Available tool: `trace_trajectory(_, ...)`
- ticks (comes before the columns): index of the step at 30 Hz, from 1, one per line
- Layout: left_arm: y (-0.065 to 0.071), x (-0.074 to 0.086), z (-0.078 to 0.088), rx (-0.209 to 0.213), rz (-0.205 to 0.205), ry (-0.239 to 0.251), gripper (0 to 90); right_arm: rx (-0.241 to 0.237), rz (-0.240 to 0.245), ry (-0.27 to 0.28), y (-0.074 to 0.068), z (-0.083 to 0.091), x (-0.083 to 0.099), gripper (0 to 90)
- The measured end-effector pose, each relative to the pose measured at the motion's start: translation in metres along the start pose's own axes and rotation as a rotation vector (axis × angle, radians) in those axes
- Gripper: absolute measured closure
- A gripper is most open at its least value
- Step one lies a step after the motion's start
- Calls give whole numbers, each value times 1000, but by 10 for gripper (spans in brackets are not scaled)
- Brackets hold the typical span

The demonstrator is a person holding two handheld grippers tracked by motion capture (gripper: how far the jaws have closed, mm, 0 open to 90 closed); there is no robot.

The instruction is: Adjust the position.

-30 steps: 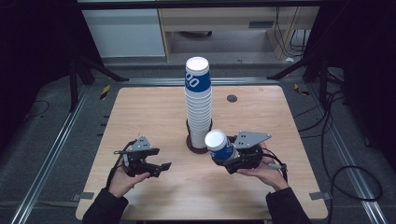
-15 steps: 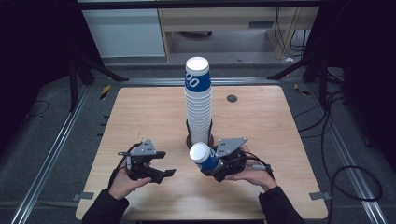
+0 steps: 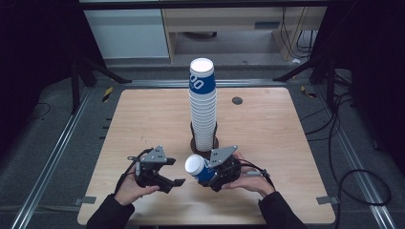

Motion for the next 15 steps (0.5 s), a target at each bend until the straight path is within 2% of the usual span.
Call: trace_trajectory(15,12,-17,-16,39,-36,-36,166,-3,57,-33,-9,-16,-7,207)
Point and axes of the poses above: each handheld gripper's, and its own axes: z roughly backward along the jaws, x roughly out of its underside, y roughly to its right, the point moved 4 cm from there along -z, roughly forward along the jaws, and after that the axes turned 7 degrees about -y, right-handed, at the moved point
